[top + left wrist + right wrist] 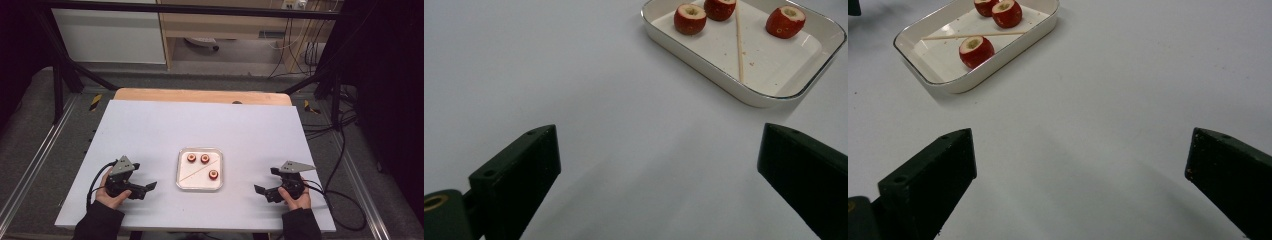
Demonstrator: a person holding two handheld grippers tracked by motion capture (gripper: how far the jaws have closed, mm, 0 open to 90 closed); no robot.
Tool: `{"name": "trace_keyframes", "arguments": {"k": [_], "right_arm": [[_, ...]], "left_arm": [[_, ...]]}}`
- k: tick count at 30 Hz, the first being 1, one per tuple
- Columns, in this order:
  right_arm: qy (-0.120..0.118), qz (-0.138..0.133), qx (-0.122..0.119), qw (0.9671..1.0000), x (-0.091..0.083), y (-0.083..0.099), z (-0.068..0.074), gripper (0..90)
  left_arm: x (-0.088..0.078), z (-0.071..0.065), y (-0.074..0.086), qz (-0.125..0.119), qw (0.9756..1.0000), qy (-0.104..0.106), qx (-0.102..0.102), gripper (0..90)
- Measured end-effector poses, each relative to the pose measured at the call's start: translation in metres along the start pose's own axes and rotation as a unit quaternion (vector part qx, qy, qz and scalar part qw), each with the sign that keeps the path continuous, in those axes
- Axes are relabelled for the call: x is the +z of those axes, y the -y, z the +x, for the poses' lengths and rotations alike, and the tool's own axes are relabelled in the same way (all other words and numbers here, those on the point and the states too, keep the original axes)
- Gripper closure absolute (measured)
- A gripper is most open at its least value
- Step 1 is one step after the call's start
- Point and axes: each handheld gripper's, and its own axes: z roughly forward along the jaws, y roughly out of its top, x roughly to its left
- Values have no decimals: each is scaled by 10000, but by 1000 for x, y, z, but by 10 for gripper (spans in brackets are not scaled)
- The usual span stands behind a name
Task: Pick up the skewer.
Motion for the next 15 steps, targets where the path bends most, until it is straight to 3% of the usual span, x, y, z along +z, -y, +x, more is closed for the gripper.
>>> {"name": "trace_keyframes", "arguments": {"k": [15], "right_arm": [[9,21,13,10000,0,0,0,5]], "left_arm": [[14,-19,-19,189,9997,31,182,23]]}}
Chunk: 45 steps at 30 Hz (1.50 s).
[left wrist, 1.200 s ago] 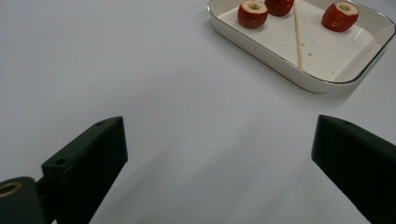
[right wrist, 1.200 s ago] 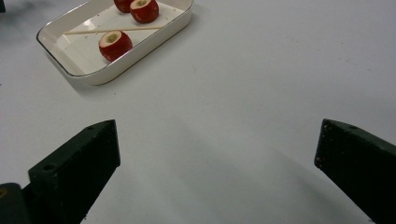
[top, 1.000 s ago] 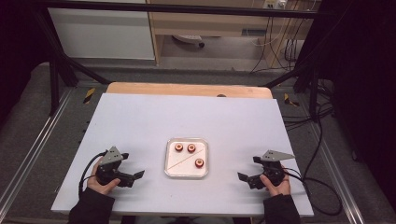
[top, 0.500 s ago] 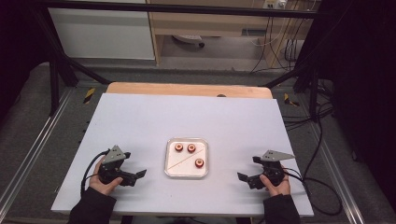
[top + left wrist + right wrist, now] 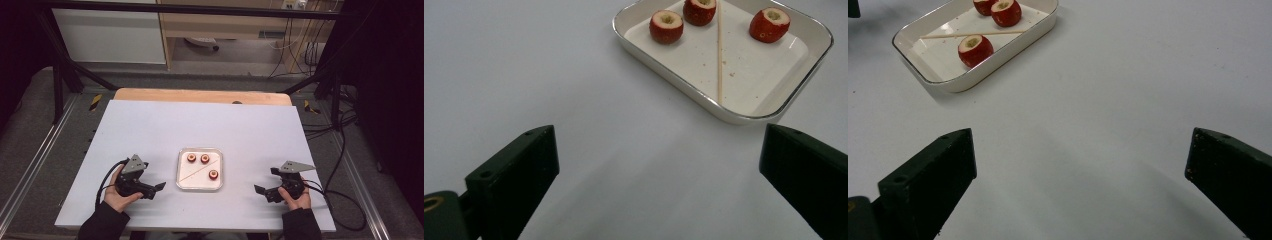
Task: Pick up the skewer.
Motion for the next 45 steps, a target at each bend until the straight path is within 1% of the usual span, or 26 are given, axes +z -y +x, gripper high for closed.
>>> {"name": "trace_keyframes", "arguments": {"k": [4,9,11,16,18,19,20,21,24,25,26,27,28,31,32,33,34,37,38,39,40,41,44,45], "right_arm": [[-3,6,-16,10000,1,0,0,6],[-1,6,-9,10000,1,0,0,6],[-4,4,6,10000,0,0,0,6],[-5,7,-1,10000,0,0,0,6],[-12,4,12,10000,0,0,0,6],[-7,8,4,10000,0,0,0,6],[-7,8,4,10000,0,0,0,6],[-9,5,-12,10000,0,0,0,6],[-9,28,-9,10000,1,0,0,7],[-18,40,-9,10000,2,0,0,6],[-18,40,-9,10000,2,0,0,6],[-18,40,-10,10000,2,0,0,7],[-21,40,-9,10000,2,0,0,7],[-31,32,-3,10000,1,0,0,7],[-28,34,-5,10000,2,0,0,7],[-26,39,-12,10000,2,0,0,7],[-27,40,-16,10000,2,0,0,7],[-26,41,-13,10000,2,1,0,7],[-26,41,-13,10000,2,1,0,7],[-29,35,-7,10000,2,0,0,7],[-29,35,-7,10000,2,0,0,7],[-35,45,-16,10000,2,1,0,7],[-28,51,-36,10000,2,1,0,7],[-31,41,-15,10000,2,0,0,7]], "left_arm": [[4,-6,-9,4,10000,29,-47,30],[9,-17,-23,30,9999,72,86,38],[12,-21,-30,38,9999,89,93,47],[27,-31,-47,128,9997,88,183,68],[33,-34,-52,176,9996,121,195,73],[37,-35,-54,209,9995,128,190,98],[41,-37,-56,227,9994,161,201,98],[44,-38,-57,265,9992,178,226,118],[54,-41,-61,372,9989,143,233,172],[58,-41,-62,395,9989,153,223,222],[61,-41,-62,413,9988,149,209,222],[64,-42,-63,427,9988,166,199,251],[68,-41,-63,451,9986,191,192,281],[75,-41,-62,559,9981,179,211,382],[77,-41,-61,584,9978,207,226,443],[79,-41,-61,592,9978,222,194,477],[81,-41,-60,630,9975,232,215,490],[84,-43,-59,674,9969,312,262,596],[84,-44,-59,716,9964,320,309,596],[85,-44,-58,733,9962,318,340,644],[86,-44,-58,743,9962,312,345,644],[86,-44,-57,720,9963,302,353,656],[86,-44,-56,659,9968,313,320,736],[86,-44,-55,627,9971,291,318,750]]}}
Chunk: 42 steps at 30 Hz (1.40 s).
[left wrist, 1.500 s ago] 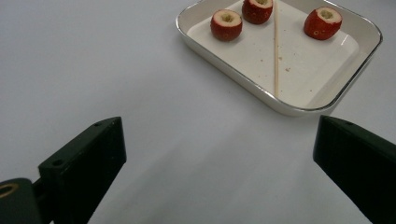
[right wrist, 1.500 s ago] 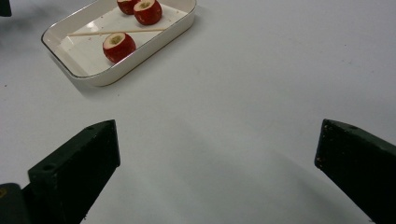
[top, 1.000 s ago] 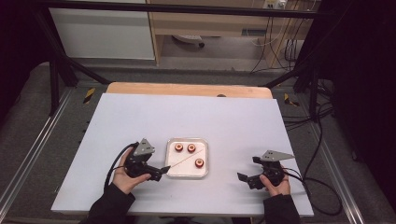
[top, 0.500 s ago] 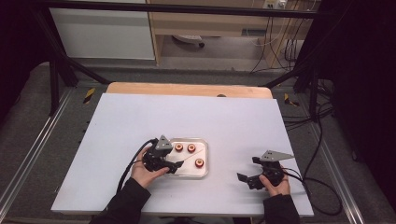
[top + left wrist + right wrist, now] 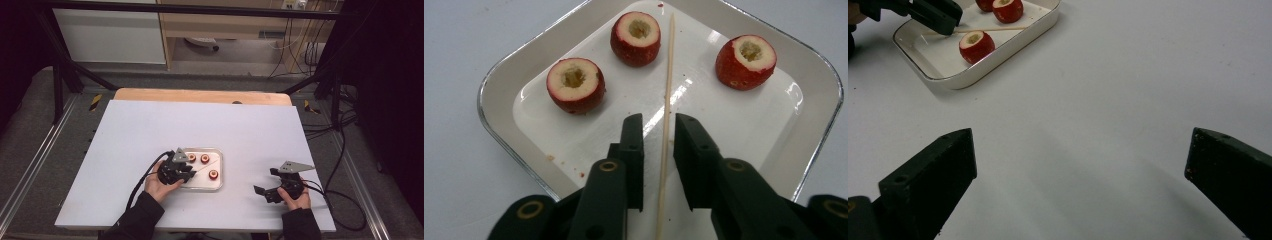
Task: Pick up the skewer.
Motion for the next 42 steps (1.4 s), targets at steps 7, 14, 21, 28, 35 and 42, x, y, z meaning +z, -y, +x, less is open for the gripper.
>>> {"name": "trace_keyframes", "arguments": {"k": [7,14,21,28,35,42], "right_arm": [[3,16,-14,10000,0,0,0,7],[-1,12,-14,10000,0,0,0,7],[-2,8,-32,10000,0,0,0,7],[1,-3,-34,10000,-1,0,0,6],[105,62,-227,9997,0,-4,5,5],[473,316,-687,9960,9,-14,21,5]], "left_arm": [[0,-2,2,-42,10000,6,84,841],[0,-3,4,-125,9999,22,43,880],[-2,-3,5,-267,9996,65,33,883],[-14,-4,3,-483,9987,164,21,883],[-20,-8,0,-470,9985,272,63,883],[-25,-14,-4,-480,9981,351,140,883]]}}
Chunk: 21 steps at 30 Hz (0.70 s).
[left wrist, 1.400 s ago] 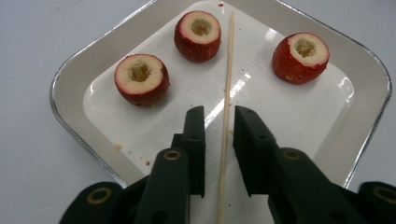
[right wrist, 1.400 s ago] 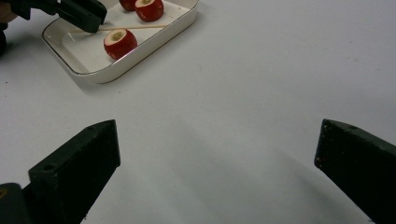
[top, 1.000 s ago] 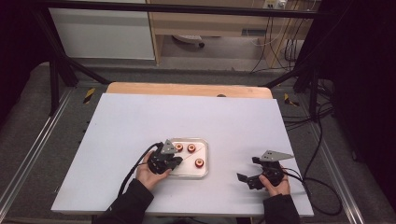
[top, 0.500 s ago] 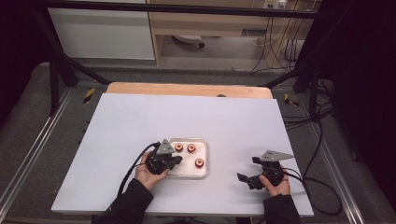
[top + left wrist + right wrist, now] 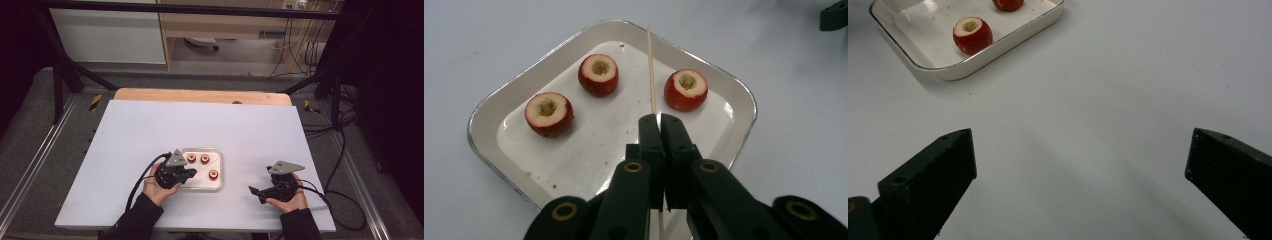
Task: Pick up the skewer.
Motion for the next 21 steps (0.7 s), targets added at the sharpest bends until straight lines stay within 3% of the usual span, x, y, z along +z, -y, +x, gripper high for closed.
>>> {"name": "trace_keyframes", "arguments": {"k": [5,7,11,12,13,14,16,17,18,19,20,21], "right_arm": [[203,191,-354,9990,3,-7,9,8],[358,317,-723,9962,4,-13,17,12],[574,458,-1310,9887,6,-21,29,26],[574,458,-1310,9887,6,-21,29,26],[636,476,-1516,9852,6,-26,34,41],[636,476,-1516,9852,6,-26,34,41],[637,458,-1804,9805,6,-33,41,58],[637,458,-1804,9805,6,-33,41,58],[657,441,-2037,9758,7,-37,47,74],[657,441,-2037,9758,7,-37,47,74],[663,441,-2225,9717,8,-41,52,90],[673,438,-2297,9699,8,-43,55,99]], "left_arm": [[-4,-6,-5,-22,9999,74,67,883],[-5,-8,-7,-2,9999,95,117,883],[-8,-13,-12,39,9997,144,207,883],[-8,-14,-13,57,9996,139,257,883],[-9,-15,-14,69,9995,148,283,883],[-9,-16,-15,58,9995,159,274,883],[-10,-18,-17,95,9992,173,335,883],[-10,-19,-18,80,9993,182,322,883],[-9,-20,-20,114,9991,200,367,883],[-9,-21,-21,120,9990,211,378,883],[-8,-22,-22,135,9989,223,401,883],[-7,-24,-24,157,9987,234,428,883]]}}
